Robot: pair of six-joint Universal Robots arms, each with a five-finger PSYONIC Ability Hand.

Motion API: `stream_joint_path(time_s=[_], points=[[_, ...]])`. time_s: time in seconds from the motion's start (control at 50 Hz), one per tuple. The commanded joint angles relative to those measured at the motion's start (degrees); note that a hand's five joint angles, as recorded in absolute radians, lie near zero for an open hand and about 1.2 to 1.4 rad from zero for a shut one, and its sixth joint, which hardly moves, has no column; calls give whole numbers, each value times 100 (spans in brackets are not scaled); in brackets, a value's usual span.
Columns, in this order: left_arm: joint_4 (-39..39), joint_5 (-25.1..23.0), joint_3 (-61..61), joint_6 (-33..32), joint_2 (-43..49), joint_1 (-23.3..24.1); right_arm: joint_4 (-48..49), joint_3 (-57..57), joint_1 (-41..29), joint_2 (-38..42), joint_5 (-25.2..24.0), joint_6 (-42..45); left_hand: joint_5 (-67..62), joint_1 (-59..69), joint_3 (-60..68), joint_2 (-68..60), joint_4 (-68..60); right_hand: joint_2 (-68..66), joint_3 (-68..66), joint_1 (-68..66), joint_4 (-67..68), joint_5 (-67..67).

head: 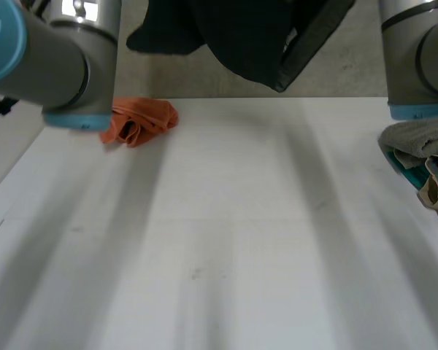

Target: Fold the laundry.

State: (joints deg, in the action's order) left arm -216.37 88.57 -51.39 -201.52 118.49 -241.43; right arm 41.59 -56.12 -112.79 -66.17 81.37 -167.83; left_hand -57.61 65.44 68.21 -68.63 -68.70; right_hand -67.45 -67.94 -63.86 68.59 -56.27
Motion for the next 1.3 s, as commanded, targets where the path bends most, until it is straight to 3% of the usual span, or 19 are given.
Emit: stream_joint_path(time_s=[0.02,0.16,0.32,0.4,0.48,0.56,0.68,0.78,0.88,1.04,1.18,1.3], points=[[43,-16,-2328,165,-599,-53,-371,-795,-93,86,-780,-338,-1239,1456,1179,-1137,-1130,-1255,-1206,-1614,1141,-1373],[-125,371,-4456,253,-722,52,-1047,-1858,-225,543,-860,-101,-1239,1456,1179,-1137,-1130,-1255,-1206,-1614,1141,-1373],[858,503,-5688,455,-1056,272,-1900,-2615,-313,1123,-904,1199,2439,-2222,-2499,2542,2548,-1255,-1206,-1614,1141,-1373],[1963,538,-5803,499,-1617,386,-2199,-2834,-348,1089,-904,1692,4522,-4305,-4582,4624,4631,-1255,-1206,-1614,1141,-1373],[2825,520,-5742,561,-2109,299,-2340,-3036,-348,843,-921,1693,5761,-5544,-5821,5863,5870,-1255,-1206,-1614,1141,-1373],[3302,520,-5654,718,-2584,89,-2445,-3335,-331,492,-939,1692,5761,-5544,-5821,5863,5870,-1255,-1206,-1614,1141,-1373],[3181,520,-5627,1018,-2876,-377,-2419,-3713,-331,78,-1018,1666,5761,-5544,-5821,5863,5870,-1255,-1206,-1614,1141,-1373],[2882,389,-5504,1123,-2534,-782,-2410,-3898,-348,-115,-1106,1666,5761,-5544,-5821,5863,5870,-1255,-1206,-1614,1141,-1373],[2889,-102,-5232,1159,-1770,-1098,-2480,-3960,-357,-168,-1062,1657,5203,-4987,-5264,5306,5313,-1255,-1206,-1614,1141,-1373],[2804,-885,-4899,1220,-865,-1143,-2551,-3977,-357,-168,-1053,1473,5067,-4851,-5128,5170,5177,-1255,-1206,-1614,1141,-1373],[2012,-824,-4450,1247,-135,-1125,-2568,-3986,-357,-160,-1053,1359,4229,-4012,-4289,4332,4338,-1255,-1206,-1614,1141,-1373],[1888,-886,-4151,1220,341,-1046,-2551,-3995,-357,-168,-1036,1288,3318,-3101,-3378,3420,3427,-1255,-1206,-1614,1141,-1373]])
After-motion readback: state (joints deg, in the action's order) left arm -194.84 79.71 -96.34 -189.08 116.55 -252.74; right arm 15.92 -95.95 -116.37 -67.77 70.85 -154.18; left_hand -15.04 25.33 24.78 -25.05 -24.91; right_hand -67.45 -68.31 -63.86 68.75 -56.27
